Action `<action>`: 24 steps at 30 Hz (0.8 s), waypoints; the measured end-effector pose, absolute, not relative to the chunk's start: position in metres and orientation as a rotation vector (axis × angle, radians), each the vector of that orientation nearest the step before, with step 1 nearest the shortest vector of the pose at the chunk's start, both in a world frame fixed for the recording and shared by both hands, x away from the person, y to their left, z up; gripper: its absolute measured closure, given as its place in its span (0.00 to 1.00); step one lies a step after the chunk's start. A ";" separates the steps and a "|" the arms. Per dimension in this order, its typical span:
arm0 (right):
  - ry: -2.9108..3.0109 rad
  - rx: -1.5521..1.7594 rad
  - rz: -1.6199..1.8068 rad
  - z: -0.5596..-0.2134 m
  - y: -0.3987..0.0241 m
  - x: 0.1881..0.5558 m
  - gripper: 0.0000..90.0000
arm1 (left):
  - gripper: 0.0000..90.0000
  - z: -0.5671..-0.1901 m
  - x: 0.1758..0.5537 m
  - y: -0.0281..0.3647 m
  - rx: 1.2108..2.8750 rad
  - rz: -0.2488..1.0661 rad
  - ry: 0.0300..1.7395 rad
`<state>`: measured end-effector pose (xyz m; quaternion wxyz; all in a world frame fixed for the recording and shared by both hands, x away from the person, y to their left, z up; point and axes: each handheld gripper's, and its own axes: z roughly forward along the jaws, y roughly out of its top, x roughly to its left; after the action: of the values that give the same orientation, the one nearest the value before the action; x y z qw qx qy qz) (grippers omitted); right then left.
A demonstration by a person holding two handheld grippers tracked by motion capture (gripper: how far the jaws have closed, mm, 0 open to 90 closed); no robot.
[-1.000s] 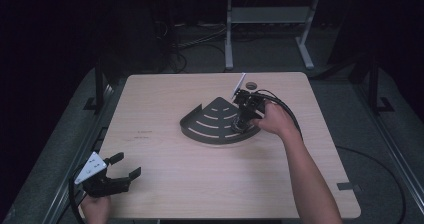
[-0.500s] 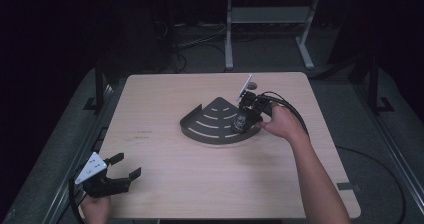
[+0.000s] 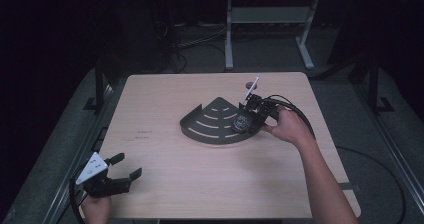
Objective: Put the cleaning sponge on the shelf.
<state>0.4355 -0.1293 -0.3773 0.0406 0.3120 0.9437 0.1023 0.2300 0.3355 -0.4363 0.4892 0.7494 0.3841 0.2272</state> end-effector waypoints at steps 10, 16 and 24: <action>2.890 0.979 0.312 -0.382 -0.143 0.427 0.19 | 0.15 -0.436 0.230 0.335 1.827 0.551 0.932; 2.883 0.993 0.319 -0.382 -0.150 0.421 0.19 | 0.15 -0.436 0.230 0.335 1.829 0.552 0.932; 2.878 1.006 0.305 -0.385 -0.160 0.413 0.19 | 0.15 -0.436 0.230 0.334 1.828 0.550 0.930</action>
<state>0.4134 -0.1596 -0.3852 0.0387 0.3282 0.9386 0.0995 0.2301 0.3340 -0.4364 0.4873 0.7517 0.3824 0.2263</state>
